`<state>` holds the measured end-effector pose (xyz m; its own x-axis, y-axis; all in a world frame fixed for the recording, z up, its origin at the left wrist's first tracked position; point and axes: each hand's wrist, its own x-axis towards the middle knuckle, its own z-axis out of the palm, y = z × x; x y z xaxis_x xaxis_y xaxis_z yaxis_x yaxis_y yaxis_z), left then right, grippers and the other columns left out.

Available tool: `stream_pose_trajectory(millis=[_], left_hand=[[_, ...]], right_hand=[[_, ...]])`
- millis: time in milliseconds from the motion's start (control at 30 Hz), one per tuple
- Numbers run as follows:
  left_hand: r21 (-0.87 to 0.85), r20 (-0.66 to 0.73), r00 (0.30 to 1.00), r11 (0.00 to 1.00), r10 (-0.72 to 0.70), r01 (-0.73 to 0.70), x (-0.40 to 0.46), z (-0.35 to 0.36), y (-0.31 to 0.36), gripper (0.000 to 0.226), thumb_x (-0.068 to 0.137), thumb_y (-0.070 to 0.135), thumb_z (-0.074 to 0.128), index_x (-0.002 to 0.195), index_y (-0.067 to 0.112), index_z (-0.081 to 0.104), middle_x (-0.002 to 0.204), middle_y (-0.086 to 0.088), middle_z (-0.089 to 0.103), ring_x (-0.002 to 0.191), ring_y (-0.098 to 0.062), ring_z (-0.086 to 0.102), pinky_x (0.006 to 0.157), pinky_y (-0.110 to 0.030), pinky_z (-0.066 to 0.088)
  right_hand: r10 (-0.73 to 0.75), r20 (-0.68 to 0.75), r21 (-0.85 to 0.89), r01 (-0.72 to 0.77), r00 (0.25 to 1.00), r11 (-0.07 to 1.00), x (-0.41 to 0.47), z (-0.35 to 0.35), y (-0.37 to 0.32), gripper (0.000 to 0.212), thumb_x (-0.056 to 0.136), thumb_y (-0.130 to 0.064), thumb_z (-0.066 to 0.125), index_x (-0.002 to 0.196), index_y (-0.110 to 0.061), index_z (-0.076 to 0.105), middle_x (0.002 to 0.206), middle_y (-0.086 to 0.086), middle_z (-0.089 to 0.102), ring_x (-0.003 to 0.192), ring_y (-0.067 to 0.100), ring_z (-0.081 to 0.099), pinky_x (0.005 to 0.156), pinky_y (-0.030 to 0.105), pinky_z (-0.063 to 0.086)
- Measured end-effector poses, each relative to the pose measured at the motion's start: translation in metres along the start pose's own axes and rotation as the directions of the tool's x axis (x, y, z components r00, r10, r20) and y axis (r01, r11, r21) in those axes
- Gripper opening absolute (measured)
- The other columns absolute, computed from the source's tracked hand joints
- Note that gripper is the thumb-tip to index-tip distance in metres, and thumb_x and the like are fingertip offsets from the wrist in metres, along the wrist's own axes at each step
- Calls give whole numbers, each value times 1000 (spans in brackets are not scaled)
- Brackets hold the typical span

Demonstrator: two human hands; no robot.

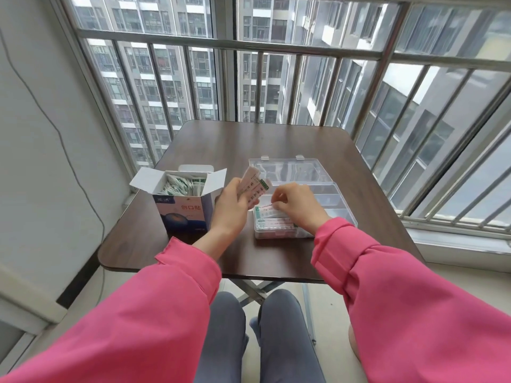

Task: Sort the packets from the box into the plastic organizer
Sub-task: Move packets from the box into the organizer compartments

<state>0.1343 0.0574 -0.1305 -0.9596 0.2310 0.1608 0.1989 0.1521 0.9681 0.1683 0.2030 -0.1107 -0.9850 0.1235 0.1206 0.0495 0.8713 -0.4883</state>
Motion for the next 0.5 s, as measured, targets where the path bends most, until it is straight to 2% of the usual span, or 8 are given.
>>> stream_pose_trajectory(millis=[67,167,333,500], left_hand=[[-21,8,1000,1000,3,-3,0,-1,1,11,97,1,43,95,7,51,105,-9,63,87,-18,65,80,-26,56],[-37,15,1000,999,-3,4,-2,-2,3,10,97,1,42,95,6,50,104,-7,61,90,-20,65,76,-20,56],[-63,11,1000,998,-10,11,-3,-3,6,13,96,-3,41,98,4,51,103,-8,61,85,-14,62,84,-31,55],[-48,17,1000,999,-10,10,-3,-4,6,14,95,-3,42,95,7,53,102,-7,62,90,-16,63,83,-32,56]], right_hand=[[-18,-3,-2,18,1000,1000,-1,0,-1,12,86,-6,58,92,-6,69,100,10,68,96,22,61,85,28,44],[-29,-2,-24,29,1000,999,-4,-1,0,13,88,-6,57,94,-5,68,102,10,68,97,22,61,85,26,42],[-56,12,-84,56,998,995,-5,-2,-6,21,90,-10,52,99,-1,69,106,14,68,103,25,59,85,25,37],[-70,46,-170,77,996,982,-8,0,-6,28,93,-15,49,99,3,69,106,20,63,103,31,55,84,29,32]])
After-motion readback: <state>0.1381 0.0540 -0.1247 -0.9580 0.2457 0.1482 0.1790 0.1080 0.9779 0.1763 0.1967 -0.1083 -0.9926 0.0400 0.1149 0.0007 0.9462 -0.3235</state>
